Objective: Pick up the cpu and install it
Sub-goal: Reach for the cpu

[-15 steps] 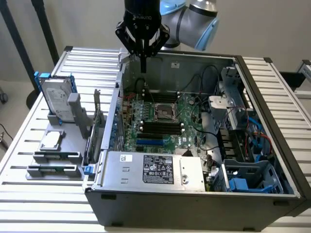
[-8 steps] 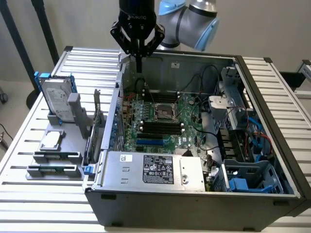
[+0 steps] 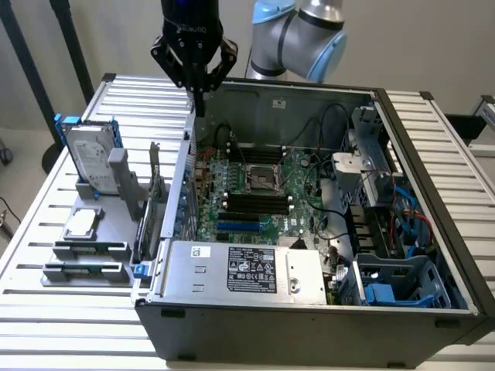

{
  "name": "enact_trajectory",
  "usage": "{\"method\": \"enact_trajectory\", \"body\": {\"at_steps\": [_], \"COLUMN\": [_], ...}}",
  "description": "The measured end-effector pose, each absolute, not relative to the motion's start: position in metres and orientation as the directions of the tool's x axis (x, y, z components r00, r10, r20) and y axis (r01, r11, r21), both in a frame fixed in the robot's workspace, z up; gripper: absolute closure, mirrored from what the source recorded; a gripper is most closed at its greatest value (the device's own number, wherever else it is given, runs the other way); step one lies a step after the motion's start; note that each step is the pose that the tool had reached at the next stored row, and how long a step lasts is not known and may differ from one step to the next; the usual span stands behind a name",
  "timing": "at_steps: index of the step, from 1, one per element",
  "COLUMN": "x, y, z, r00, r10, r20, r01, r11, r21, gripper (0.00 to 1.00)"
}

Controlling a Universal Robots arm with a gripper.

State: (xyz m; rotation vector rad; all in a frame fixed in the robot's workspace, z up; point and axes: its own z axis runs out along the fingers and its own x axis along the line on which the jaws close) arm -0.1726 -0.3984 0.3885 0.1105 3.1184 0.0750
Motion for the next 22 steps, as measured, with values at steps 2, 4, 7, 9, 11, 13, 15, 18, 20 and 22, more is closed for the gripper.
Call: {"method": "enact_trajectory", "body": {"at_steps": [2, 4, 7, 9, 11, 13, 15, 18, 20, 22], "x": [-0.182, -0.191, -0.205, -0.213, -0.223, -0.232, -0.241, -0.254, -0.263, -0.272], "y": [-0.398, -0.398, -0.398, -0.398, -0.398, -0.398, -0.398, -0.398, -0.398, -0.398], "z": [0.387, 0.386, 0.385, 0.384, 0.382, 0.381, 0.380, 0.378, 0.377, 0.375], "r00": [-0.997, -0.997, -0.997, -0.997, -0.997, -0.997, -0.997, -0.997, -0.997, -0.997], "r10": [0.071, 0.071, 0.071, 0.071, 0.071, 0.071, 0.071, 0.071, 0.071, 0.071], "r20": [-0.019, -0.018, -0.019, -0.019, -0.019, -0.019, -0.019, -0.019, -0.018, -0.018], "r01": [0.070, 0.070, 0.070, 0.070, 0.070, 0.070, 0.070, 0.070, 0.070, 0.070], "r11": [0.996, 0.996, 0.996, 0.996, 0.996, 0.996, 0.996, 0.996, 0.996, 0.996], "r21": [0.049, 0.049, 0.049, 0.049, 0.049, 0.049, 0.049, 0.049, 0.048, 0.047], "gripper": [0.89, 0.89, 0.89, 0.89, 0.89, 0.89, 0.89, 0.89, 0.89, 0.89]}}
